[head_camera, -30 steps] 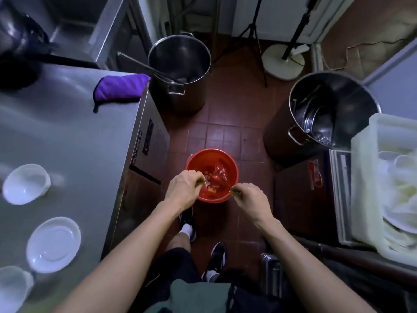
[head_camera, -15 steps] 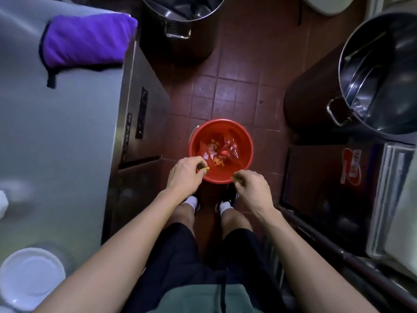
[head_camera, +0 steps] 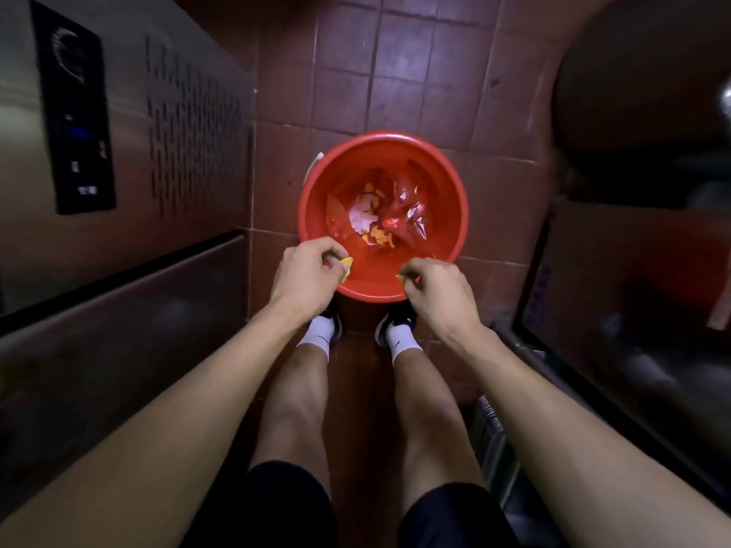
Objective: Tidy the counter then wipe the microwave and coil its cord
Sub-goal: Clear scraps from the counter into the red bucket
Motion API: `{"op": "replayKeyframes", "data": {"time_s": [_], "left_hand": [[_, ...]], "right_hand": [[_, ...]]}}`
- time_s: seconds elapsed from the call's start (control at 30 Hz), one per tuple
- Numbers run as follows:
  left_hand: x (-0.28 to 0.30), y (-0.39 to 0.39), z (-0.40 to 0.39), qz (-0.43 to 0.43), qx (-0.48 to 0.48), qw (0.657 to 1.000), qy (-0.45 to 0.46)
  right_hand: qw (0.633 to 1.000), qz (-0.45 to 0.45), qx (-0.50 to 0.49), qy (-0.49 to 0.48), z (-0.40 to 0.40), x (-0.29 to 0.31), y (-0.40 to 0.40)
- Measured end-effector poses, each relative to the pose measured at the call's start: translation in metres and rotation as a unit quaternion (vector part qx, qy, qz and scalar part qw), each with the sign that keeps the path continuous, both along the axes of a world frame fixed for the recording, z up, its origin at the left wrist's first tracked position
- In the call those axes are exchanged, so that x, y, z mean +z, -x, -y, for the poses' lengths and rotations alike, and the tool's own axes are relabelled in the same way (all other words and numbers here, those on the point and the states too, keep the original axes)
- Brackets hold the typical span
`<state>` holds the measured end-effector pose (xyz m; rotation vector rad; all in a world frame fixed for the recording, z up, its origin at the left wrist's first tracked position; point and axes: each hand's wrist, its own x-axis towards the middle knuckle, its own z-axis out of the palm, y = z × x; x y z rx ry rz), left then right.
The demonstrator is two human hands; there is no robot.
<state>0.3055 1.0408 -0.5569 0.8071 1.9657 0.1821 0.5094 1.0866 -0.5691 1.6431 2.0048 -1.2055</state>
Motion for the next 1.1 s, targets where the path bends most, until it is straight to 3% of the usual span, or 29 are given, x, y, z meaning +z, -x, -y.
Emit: {"op": "replayKeyframes", "data": {"time_s": [0.3, 0.6, 0.8, 1.0, 1.1], "left_hand": [[-0.099, -0.010, -0.035, -0.004, -0.004, 1.000, -0.001], [-0.143, -0.011, -0.045, -0.008, -0.018, 0.999, -0.033], [-0.130, -0.010, -0.029, -0.022, -0.061, 0.997, -0.033], [-0.088, -0.001, -0.021, -0.056, -0.235, 0.970, -0.020], [-0.055, 0.004, -0.020, -0.076, -0.273, 0.959, -0.006]], "right_hand": [[0.999, 0.007, -0.024, 0.030, -0.013, -0.103, 0.012], [0.997, 0.000, -0.075, 0.034, -0.005, -0.153, 0.013], [0.997, 0.019, -0.055, 0.046, -0.001, -0.144, 0.016], [0.999, 0.025, -0.028, 0.030, -0.008, -0.095, 0.015], [0.999, 0.027, 0.003, 0.016, -0.014, -0.060, 0.014]]}}
